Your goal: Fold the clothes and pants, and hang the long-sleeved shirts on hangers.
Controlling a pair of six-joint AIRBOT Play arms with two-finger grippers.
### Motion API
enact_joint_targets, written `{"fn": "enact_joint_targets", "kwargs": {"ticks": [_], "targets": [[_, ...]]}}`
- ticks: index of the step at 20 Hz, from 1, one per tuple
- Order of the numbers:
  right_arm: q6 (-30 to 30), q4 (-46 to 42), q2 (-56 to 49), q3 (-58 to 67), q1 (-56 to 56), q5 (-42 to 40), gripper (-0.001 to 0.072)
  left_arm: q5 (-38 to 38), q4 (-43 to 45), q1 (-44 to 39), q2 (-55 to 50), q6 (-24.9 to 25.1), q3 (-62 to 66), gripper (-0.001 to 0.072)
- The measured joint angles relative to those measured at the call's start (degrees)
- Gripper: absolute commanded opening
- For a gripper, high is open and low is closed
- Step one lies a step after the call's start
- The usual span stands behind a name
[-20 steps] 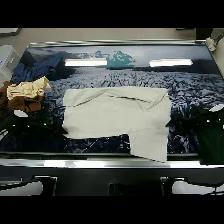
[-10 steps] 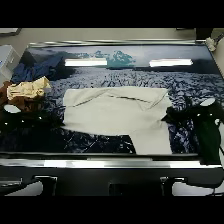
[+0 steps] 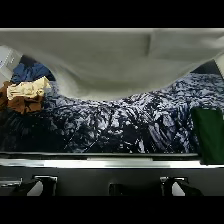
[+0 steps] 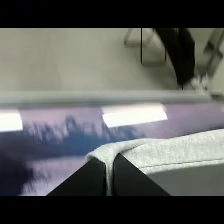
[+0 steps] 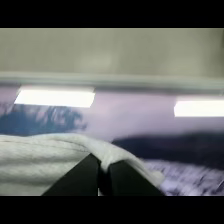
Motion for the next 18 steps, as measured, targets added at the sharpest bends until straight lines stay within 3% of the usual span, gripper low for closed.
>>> {"fn": "enact_joint_targets", "kwargs": {"ticks": [5, 12, 14, 18], "targets": [[4.1, -6.6, 13.9, 4.3, 0.0, -5.7, 0.0048, 6.1, 4.9, 0.0, 10.9, -4.4, 6.2, 0.0019], [9.3, -8.7, 17.7, 5.5, 0.0, -6.9, 0.0048, 5.9, 9.1, 0.0, 14.3, -9.1, 7.7, 0.0018], [11.0, -8.8, 15.3, 5.5, 0.0, -0.4, 0.0047, 0.8, 10.7, 0.0, 12.1, -10.3, 7.4, 0.0018], [14.8, -6.1, 2.1, 2.7, 0.1, 23.3, 0.0046, -13.4, 12.6, -0.5, 3.3, -11.5, 0.3, 0.0019]]}}
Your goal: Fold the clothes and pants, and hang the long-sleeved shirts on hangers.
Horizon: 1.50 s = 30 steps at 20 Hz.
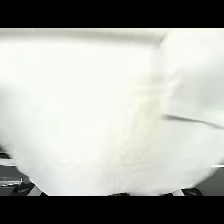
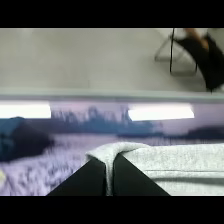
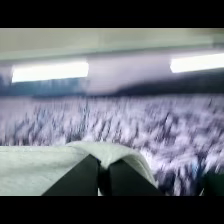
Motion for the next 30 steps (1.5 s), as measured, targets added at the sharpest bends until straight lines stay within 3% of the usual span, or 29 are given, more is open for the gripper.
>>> {"fn": "enact_joint_targets", "kwargs": {"ticks": [3, 6, 11, 17, 20, 26, 30], "targets": [[1.1, -0.9, -11.8, -8.5, 2.9, 9.6, 0.0046, -4.5, 1.5, -0.7, -8.3, 0.0, -11.9, 0.0019], [3.0, -3.7, -24.0, -15.3, 8.0, 7.2, 0.0047, -3.4, 2.6, -0.9, -18.0, 0.4, -20.9, 0.0019], [6.9, -1.3, -39.9, -18.0, 12.7, -9.0, 0.0048, 5.0, -0.1, -1.1, -33.5, 1.4, -22.6, 0.0019], [9.3, 2.1, -45.7, -18.5, 13.8, -34.8, 0.0047, 15.8, -3.1, -1.9, -42.9, 1.8, -16.4, 0.0019], [10.3, 2.4, -47.7, -18.6, 13.9, -41.7, 0.0048, 19.3, -3.2, -3.0, -46.4, 1.9, -14.2, 0.0019], [10.8, 3.1, -49.9, -17.6, 13.3, -41.2, 0.0048, 19.7, -2.9, -4.1, -50.6, 1.4, -11.7, 0.0020], [8.9, 2.9, -45.9, -15.1, 10.9, -27.2, 0.0049, 6.3, -2.8, -1.7, -51.1, 3.9, -6.6, 0.0020]]}}
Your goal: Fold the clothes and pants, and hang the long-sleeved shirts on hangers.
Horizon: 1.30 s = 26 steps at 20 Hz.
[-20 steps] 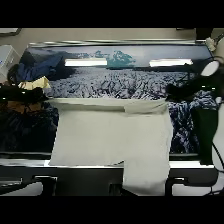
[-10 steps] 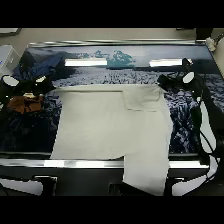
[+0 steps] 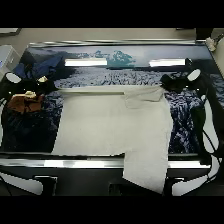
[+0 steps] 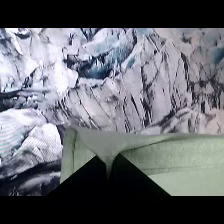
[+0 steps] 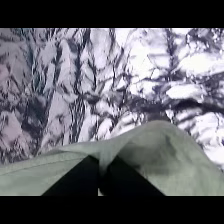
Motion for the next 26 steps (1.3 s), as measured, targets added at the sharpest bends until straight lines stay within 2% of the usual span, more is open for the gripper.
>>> {"fn": "enact_joint_targets", "kwargs": {"ticks": [4, 7, 13, 18, 19, 20, 21, 22, 23, 26], "targets": [[-1.5, -3.9, 2.8, -1.3, -1.3, 21.4, 0.0049, -19.2, 2.3, 2.2, -0.4, 1.3, 1.5, 0.0020], [-1.4, -4.1, 3.4, -6.0, -1.5, 29.9, 0.0049, -26.8, 4.4, 2.6, -0.5, 1.6, -0.9, 0.0020], [-0.3, -3.9, 3.7, -12.4, -1.7, 32.9, 0.0049, -31.4, 5.2, 2.6, -0.5, 1.9, -7.5, 0.0020], [1.0, -3.7, 3.7, -13.4, -1.7, 31.9, 0.0063, -30.3, 5.4, 2.6, -0.7, 1.9, -10.0, 0.0026], [1.4, -3.7, 3.7, -13.5, -1.7, 31.8, 0.0125, -30.1, 5.4, 2.6, -0.7, 1.9, -10.2, 0.0096], [1.5, -3.7, 3.7, -13.5, -1.7, 31.7, 0.0242, -29.7, 5.4, 2.6, -0.7, 1.9, -10.3, 0.0293], [1.6, -3.7, 3.7, -13.6, -1.7, 31.5, 0.0395, -29.7, 5.6, 2.6, -0.7, 1.9, -10.4, 0.0528], [1.6, -3.8, 3.8, -13.5, -1.8, 31.5, 0.0594, -29.8, 5.6, 2.6, -0.7, 1.7, -10.4, 0.0557], [1.4, -4.1, 4.0, -13.3, -1.9, 31.8, 0.0626, -30.2, 5.6, 2.7, -0.5, 1.4, -10.5, 0.0557], [-0.1, -5.6, 5.9, -12.6, -4.6, 35.1, 0.0624, -31.6, 6.8, 4.2, 1.6, 0.4, -10.9, 0.0556]]}}
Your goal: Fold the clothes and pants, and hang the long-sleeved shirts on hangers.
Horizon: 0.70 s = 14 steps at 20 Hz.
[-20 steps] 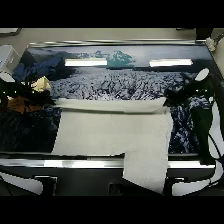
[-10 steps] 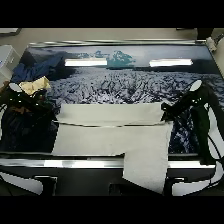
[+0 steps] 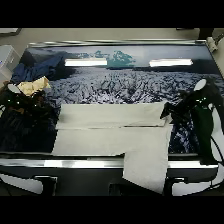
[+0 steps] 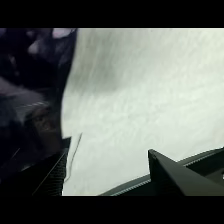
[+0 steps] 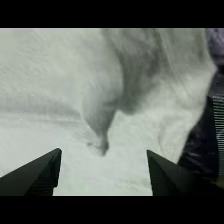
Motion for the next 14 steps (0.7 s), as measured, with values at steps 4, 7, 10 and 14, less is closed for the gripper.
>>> {"fn": "enact_joint_targets", "kwargs": {"ticks": [4, 7, 10, 14], "targets": [[-1.5, -3.3, 6.0, -2.5, -6.1, 3.8, 0.0615, 0.3, 2.8, 4.2, 6.5, 0.1, -7.2, 0.0491], [-3.1, -5.8, 10.8, -8.5, -8.7, 4.0, 0.0615, 4.0, 3.5, 7.2, 12.0, 2.3, -20.3, 0.0491], [-4.3, -6.5, 13.5, -14.3, -9.6, 3.5, 0.0614, 7.8, 3.7, 9.5, 16.1, 5.6, -32.1, 0.0491], [-5.0, -6.9, 14.9, -18.1, -10.0, 3.5, 0.0607, 10.0, 1.3, 11.0, 18.4, 8.9, -40.4, 0.0485]]}}
